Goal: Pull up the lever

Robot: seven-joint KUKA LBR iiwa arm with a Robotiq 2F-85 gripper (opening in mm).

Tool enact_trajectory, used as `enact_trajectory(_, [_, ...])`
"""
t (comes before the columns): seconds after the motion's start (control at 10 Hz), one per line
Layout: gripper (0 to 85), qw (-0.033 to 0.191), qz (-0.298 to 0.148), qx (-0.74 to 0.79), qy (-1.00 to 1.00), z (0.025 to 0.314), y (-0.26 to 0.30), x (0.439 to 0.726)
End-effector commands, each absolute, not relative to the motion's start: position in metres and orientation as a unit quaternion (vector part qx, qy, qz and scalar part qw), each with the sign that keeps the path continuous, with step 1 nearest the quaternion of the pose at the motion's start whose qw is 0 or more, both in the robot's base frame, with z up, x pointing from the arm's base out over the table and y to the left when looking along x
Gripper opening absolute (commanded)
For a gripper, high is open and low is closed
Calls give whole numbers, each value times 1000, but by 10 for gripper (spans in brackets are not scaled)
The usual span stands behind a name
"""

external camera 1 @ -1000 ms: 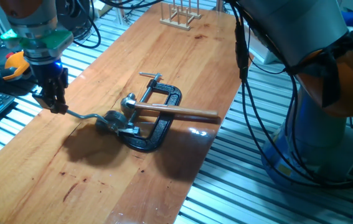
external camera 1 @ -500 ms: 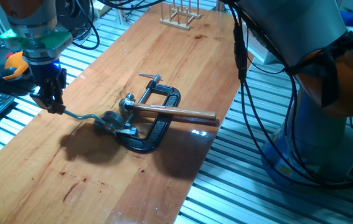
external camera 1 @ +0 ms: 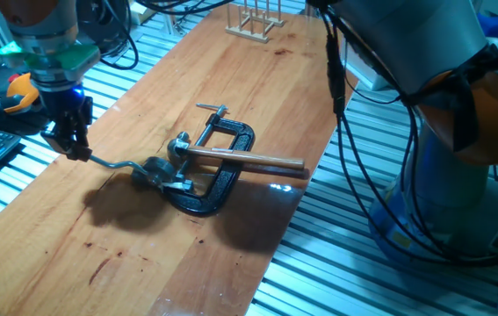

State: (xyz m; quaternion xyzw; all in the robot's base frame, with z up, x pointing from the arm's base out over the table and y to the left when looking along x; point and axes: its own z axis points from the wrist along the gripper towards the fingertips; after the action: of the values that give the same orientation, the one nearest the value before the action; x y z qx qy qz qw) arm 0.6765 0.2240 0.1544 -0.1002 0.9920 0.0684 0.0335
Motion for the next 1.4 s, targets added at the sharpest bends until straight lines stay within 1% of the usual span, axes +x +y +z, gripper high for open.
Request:
enact_trajectory(0.0, [0, 22, 63, -101, 993, 154, 224, 676])
enact_trajectory(0.1, [0, 12, 59, -108, 992, 154, 224, 676])
enact_trajectory(0.2, [0, 10, 56, -112, 992, 154, 224, 676])
enact_trajectory(0.3, [0, 13, 52, -109, 993, 154, 224, 676])
enact_trajectory(0.7, [0, 14, 41, -118, 992, 154, 224, 676])
enact_trajectory(0.9, [0, 11, 30, -122, 992, 154, 224, 676])
enact_trajectory(1.2, [0, 5, 30, -114, 993, 154, 224, 676])
enact_trajectory(1.3, [0, 7, 30, -110, 993, 155, 225, 678])
